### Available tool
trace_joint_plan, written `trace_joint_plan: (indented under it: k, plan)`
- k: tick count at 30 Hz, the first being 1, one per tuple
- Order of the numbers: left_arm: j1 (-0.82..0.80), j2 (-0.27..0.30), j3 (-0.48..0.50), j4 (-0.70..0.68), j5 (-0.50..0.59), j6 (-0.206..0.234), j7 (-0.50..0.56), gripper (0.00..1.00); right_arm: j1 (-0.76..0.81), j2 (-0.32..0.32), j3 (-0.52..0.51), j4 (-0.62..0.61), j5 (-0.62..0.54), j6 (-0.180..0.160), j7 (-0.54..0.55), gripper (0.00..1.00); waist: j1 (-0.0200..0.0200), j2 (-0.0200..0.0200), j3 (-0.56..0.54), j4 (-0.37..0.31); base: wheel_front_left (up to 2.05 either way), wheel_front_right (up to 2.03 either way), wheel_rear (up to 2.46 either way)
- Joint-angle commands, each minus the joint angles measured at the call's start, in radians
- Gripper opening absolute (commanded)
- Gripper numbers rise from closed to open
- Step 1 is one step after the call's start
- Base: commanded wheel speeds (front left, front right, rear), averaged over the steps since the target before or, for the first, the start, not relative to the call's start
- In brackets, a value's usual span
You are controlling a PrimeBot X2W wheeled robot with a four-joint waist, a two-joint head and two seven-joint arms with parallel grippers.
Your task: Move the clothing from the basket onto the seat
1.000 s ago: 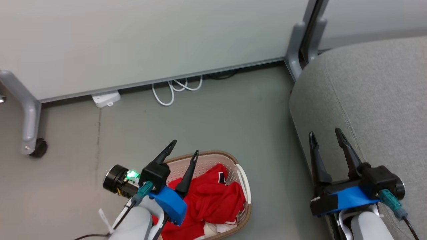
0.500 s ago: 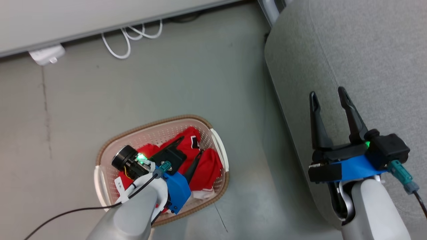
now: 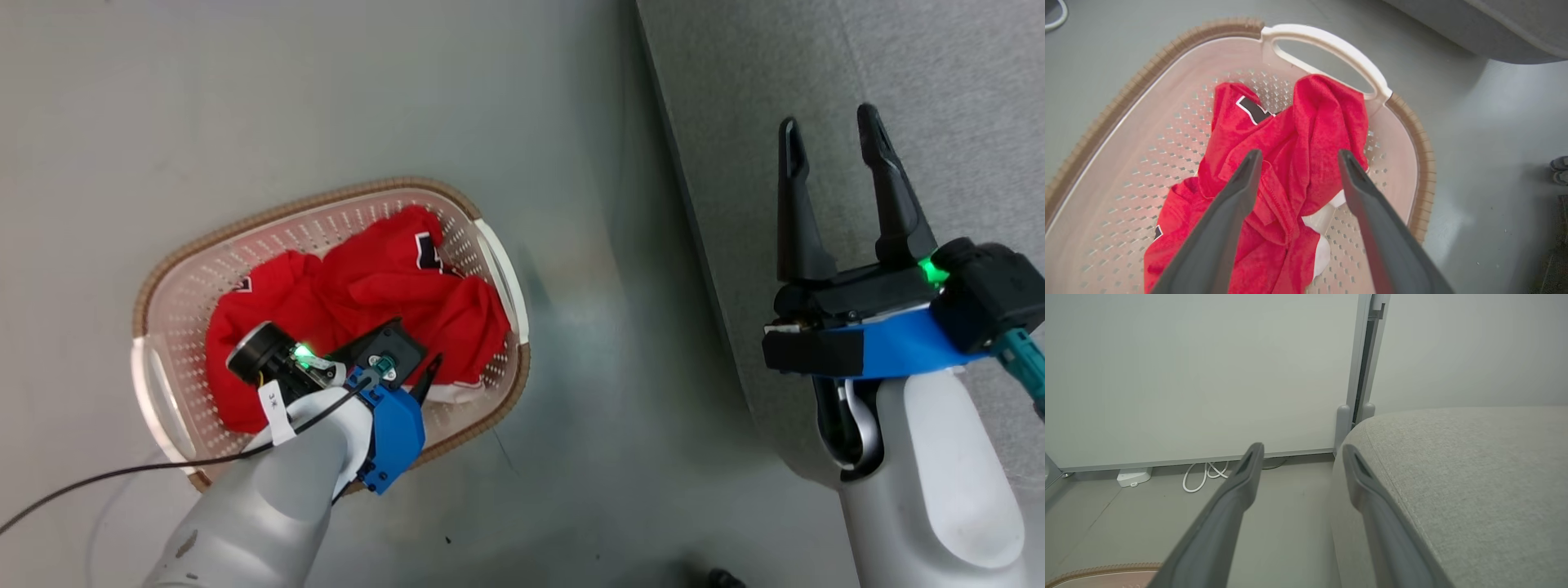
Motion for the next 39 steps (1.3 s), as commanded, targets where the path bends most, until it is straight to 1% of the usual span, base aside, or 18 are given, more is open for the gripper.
trace_joint_plan:
  k: [1,8,16,18,25,30,36,37,38,39]
  plan:
    - [-0.024,0.014,-0.011,0.010,-0.007,-0.004,0.007,1.00,-0.027,-0.001,0.001,-0.009,0.010,0.000,0.000,1.00,-0.0002,-0.0001,0.063,-0.011,0.00,0.00,0.00]
    - [-0.091,0.044,-0.067,0.043,-0.019,-0.004,0.076,1.00,-0.080,-0.001,0.010,-0.036,0.019,0.000,0.000,1.00,-0.0002,-0.0001,0.173,-0.014,0.00,0.00,0.00]
    - [-0.151,0.086,-0.116,0.056,0.001,-0.001,0.169,1.00,-0.103,-0.001,0.016,-0.065,0.013,0.000,0.000,1.00,-0.0002,-0.0001,0.263,-0.022,0.00,0.00,0.00]
    - [-0.157,0.088,-0.119,0.057,-0.004,-0.001,0.189,1.00,-0.109,-0.001,0.013,-0.072,0.021,0.000,0.000,1.00,-0.0002,-0.0001,0.283,-0.028,0.00,0.00,0.00]
    - [-0.204,0.106,-0.149,0.059,0.010,-0.002,0.202,1.00,-0.120,-0.001,0.014,-0.104,0.034,0.000,0.000,1.00,-0.0002,-0.0001,0.348,-0.043,0.00,0.00,0.00]
    - [-0.244,0.099,-0.164,0.059,0.010,-0.003,0.195,1.00,-0.124,-0.001,0.011,-0.122,0.038,0.000,0.000,1.00,-0.0002,-0.0001,0.384,-0.046,0.00,0.00,0.00]
    - [-0.271,0.099,-0.190,0.059,0.024,0.000,0.203,1.00,-0.122,-0.001,0.015,-0.129,0.044,0.000,0.000,1.00,-0.0002,-0.0001,0.398,-0.045,0.00,0.00,0.00]
    - [-0.272,0.100,-0.195,0.060,0.028,0.001,0.205,0.47,-0.122,-0.001,0.016,-0.130,0.044,0.000,0.000,1.00,-0.0002,-0.0001,0.399,-0.045,0.00,0.00,0.00]
    - [-0.272,0.103,-0.203,0.060,0.033,0.002,0.210,0.07,-0.123,-0.001,0.015,-0.130,0.043,0.000,0.000,1.00,-0.0002,-0.0001,0.400,-0.045,0.00,0.00,0.00]
    - [-0.269,0.104,-0.211,0.060,0.036,0.001,0.218,0.00,-0.123,-0.001,0.013,-0.131,0.043,0.000,0.000,1.00,-0.0002,-0.0001,0.400,-0.045,0.00,0.00,0.00]
